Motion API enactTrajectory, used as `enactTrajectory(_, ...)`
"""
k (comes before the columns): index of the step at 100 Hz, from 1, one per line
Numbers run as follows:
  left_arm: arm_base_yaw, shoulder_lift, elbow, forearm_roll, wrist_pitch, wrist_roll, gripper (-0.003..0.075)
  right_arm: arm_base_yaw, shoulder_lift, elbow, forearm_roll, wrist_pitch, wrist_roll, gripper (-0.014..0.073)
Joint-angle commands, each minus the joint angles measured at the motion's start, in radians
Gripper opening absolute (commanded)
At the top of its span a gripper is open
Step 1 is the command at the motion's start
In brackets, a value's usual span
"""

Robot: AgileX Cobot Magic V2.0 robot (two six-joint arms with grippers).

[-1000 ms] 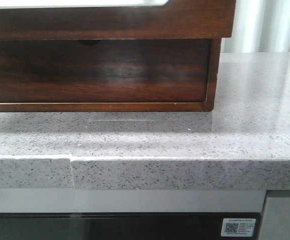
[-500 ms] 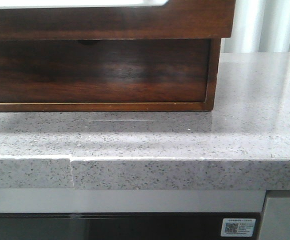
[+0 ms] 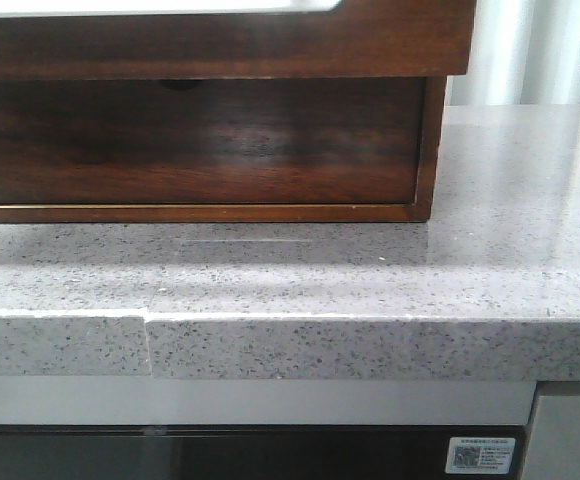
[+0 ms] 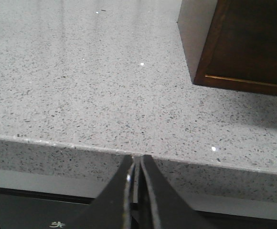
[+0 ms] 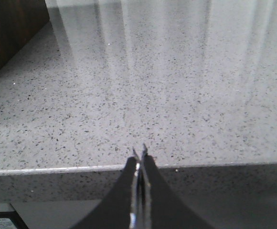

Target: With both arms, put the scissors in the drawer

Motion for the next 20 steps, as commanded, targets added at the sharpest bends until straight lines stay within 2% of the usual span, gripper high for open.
enactTrajectory(1, 0.002, -0.031, 0.023, -0.011, -0.021, 0.003, -0.0019, -0.006, -0.019, 0.01, 0.002, -0.023, -0.011, -0.0062)
enactTrajectory(20, 0.002, -0.031, 0.023, -0.011, -0.021, 0.003, -0.0019, -0.006, -0.019, 0.01, 0.002, -0.023, -0.011, -0.0062)
